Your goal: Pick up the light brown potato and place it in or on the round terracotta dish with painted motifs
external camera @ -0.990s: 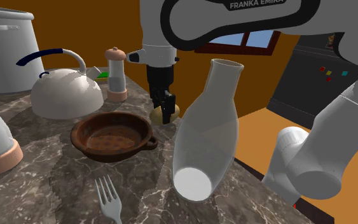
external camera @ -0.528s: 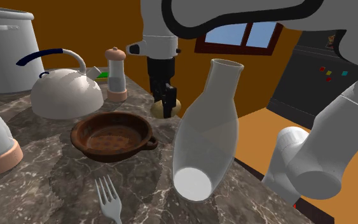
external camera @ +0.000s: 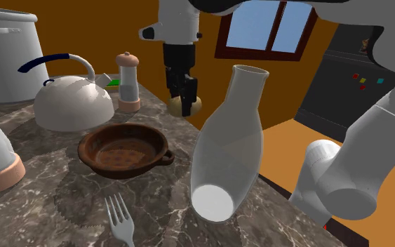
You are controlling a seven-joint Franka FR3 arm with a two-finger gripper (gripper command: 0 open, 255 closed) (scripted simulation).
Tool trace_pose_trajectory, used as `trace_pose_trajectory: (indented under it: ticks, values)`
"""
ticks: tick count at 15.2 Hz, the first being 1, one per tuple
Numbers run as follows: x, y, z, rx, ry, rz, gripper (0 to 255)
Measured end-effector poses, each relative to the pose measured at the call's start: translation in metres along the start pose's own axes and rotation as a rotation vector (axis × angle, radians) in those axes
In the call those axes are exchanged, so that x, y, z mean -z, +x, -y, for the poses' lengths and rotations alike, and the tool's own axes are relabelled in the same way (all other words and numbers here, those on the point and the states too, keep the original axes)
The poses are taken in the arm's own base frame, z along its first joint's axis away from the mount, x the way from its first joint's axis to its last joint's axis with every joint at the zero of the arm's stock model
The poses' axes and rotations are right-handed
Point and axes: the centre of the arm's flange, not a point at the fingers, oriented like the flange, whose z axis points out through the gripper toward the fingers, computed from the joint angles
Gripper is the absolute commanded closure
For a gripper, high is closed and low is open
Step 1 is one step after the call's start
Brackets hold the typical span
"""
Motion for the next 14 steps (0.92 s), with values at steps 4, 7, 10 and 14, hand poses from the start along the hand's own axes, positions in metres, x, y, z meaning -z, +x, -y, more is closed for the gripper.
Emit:
trace_pose_trajectory:
  ticks: [4, 7, 10, 14]
  values:
    - [0.02, -0.003, 0.002, 0.0, 0.0, 0.0, 255]
    - [0.035, -0.004, 0.003, 0.0, 0.0, 0.0, 255]
    - [0.051, -0.004, 0.003, 0.0, 0.0, 0.0, 255]
    - [0.059, 0.032, 0.019, 0.001, 0.0, 0.001, 255]
